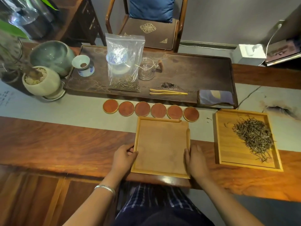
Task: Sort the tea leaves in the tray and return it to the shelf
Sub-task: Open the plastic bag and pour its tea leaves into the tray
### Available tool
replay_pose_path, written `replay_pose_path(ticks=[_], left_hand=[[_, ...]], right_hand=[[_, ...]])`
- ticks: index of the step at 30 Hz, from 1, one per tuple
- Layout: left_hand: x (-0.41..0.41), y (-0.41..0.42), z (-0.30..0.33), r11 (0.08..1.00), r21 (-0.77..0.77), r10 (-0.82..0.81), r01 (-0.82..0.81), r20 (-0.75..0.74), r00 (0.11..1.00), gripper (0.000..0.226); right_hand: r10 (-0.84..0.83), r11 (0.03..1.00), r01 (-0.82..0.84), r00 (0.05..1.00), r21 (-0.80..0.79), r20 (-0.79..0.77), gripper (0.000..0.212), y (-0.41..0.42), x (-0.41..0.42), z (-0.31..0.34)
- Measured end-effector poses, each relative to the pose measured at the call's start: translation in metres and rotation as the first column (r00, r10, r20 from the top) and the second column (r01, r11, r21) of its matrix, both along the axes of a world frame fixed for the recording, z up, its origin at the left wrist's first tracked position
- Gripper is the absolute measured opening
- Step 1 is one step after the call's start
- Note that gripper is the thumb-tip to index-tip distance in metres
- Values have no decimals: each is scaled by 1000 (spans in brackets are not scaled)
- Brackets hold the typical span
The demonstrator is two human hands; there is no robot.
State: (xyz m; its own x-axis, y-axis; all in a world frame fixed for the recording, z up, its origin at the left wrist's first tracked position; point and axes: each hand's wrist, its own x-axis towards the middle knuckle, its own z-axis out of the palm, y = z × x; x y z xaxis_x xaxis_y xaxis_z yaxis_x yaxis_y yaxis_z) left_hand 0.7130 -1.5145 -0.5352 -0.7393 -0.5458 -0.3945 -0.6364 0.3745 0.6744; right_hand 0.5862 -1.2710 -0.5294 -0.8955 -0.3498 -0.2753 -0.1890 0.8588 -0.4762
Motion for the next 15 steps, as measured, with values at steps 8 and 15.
replay_pose_path(ticks=[8, 15], left_hand=[[2, 1, -5, 1000, -22, -13, 12, -35, 999, 22], [1, 0, -9, 998, -45, -42, 40, -64, 997, 32]], right_hand=[[-60, 998, 61, 997, -17, 45, 17, 0, 2, -4], [-66, 998, 66, 997, -20, 37, 19, -1, 2, -3]])
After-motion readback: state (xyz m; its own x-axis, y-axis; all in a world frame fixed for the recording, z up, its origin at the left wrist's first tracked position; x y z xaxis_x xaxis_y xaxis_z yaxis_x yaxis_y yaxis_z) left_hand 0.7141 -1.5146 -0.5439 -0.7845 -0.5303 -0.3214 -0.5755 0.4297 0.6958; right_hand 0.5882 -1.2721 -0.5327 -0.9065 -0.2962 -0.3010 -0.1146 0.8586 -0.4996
